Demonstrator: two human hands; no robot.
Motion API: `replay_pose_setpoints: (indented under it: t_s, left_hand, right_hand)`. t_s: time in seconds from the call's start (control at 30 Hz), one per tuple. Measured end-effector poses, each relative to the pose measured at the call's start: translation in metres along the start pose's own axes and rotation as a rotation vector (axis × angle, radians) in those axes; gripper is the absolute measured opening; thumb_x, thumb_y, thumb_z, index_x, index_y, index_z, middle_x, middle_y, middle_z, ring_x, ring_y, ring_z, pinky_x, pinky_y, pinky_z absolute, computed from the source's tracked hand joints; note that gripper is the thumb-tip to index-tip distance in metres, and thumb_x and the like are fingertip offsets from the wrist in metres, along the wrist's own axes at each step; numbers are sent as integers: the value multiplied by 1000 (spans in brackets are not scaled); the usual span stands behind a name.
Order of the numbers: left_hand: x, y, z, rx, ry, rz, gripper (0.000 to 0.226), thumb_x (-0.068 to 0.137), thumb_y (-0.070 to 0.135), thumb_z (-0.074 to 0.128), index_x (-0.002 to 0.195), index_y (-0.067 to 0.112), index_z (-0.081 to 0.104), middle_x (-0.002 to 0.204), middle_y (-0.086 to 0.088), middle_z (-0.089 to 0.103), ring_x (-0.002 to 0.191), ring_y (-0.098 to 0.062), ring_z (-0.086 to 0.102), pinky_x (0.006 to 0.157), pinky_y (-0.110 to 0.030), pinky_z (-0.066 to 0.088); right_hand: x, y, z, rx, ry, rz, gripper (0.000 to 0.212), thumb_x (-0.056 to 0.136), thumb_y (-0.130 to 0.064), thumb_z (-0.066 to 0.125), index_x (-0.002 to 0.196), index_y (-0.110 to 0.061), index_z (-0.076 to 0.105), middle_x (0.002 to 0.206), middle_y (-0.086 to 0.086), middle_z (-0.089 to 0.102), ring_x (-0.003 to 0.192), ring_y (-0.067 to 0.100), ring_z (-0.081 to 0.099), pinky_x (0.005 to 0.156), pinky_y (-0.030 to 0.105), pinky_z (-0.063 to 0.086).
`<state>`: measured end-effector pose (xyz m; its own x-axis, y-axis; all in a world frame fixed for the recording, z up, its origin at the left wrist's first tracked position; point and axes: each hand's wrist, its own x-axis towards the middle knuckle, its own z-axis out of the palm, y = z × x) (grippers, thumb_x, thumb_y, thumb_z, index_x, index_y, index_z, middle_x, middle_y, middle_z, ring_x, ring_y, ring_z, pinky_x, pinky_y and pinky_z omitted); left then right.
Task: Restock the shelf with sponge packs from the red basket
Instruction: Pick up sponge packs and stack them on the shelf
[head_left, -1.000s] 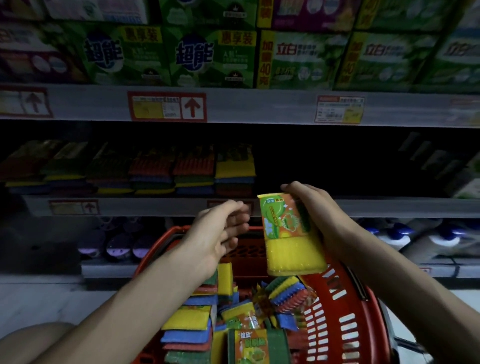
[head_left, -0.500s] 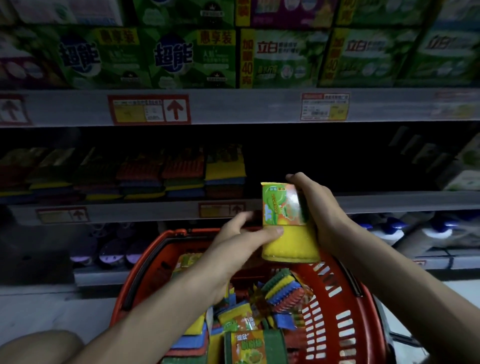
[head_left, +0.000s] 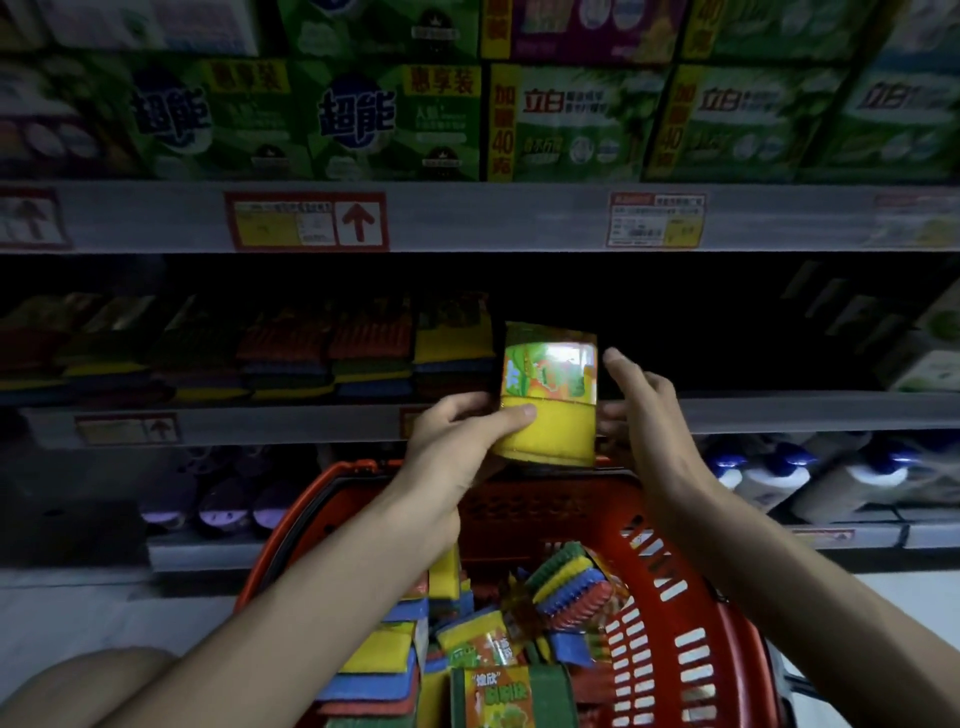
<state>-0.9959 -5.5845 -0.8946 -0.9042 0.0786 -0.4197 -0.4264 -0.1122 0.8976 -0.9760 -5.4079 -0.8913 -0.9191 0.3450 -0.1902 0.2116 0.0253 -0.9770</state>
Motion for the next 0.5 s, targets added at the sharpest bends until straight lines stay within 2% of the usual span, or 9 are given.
replay_pose_setpoints:
  t_s: [0.07,0.17,0.2,0.27,0.33,0.43,0.5]
  left_hand:
    - [4,-1,3,-50,25,2,44,76,27,90,113,22,68,111,-4,76,103,-21,72,97,-43,57]
    - [6,-3,11,-66,48,28,44,76,29,90,113,17,70,107,-5,77,103,-21,72,100,-44,55]
    - [6,-4,15,-59,51,39,42,76,30,90,111,17,70,106,-4,78,103,-21,72,101,-45,55]
    - [7,-5,21,-42,61,72,37,78,29,89,108,19,70,105,-4,77,103,-20,71,102,-45,53]
    - [8,-5,26,-2,85,132,32,81,31,86,107,21,70,106,-4,76,104,-20,71,102,-45,54]
    - [9,-3,34,72,83,194,32,87,36,81,115,28,69,124,-2,69,118,-23,64,104,-47,51]
    - [10,-3,38,73,69,201,37,91,34,76,127,32,64,135,-2,62,126,-24,58,108,-48,49]
  right_hand:
    - [-10,3,-2,-54,-33,-21,63,95,-57,58,146,-25,40,131,10,58,116,27,61,98,47,51]
    - [-23,2,0,-131,-72,-78,42,96,-40,65,135,-31,52,110,-2,65,101,15,66,83,34,53]
    - [-26,3,0,-155,-64,-101,39,97,-38,65,133,-32,53,107,-4,66,99,15,67,83,35,55]
    - [-25,7,0,-198,-36,-135,41,97,-38,66,136,-33,54,108,-4,68,100,16,69,87,40,57]
    - [-20,10,-1,-201,-9,-151,47,96,-38,67,141,-29,55,112,-3,70,102,15,68,89,39,56]
    - [-9,11,-3,-163,37,-168,54,96,-34,69,146,-22,52,117,0,70,106,16,68,88,31,54]
    - [0,10,-2,-155,91,-199,52,94,-34,72,142,-21,56,115,1,70,107,18,69,93,38,56]
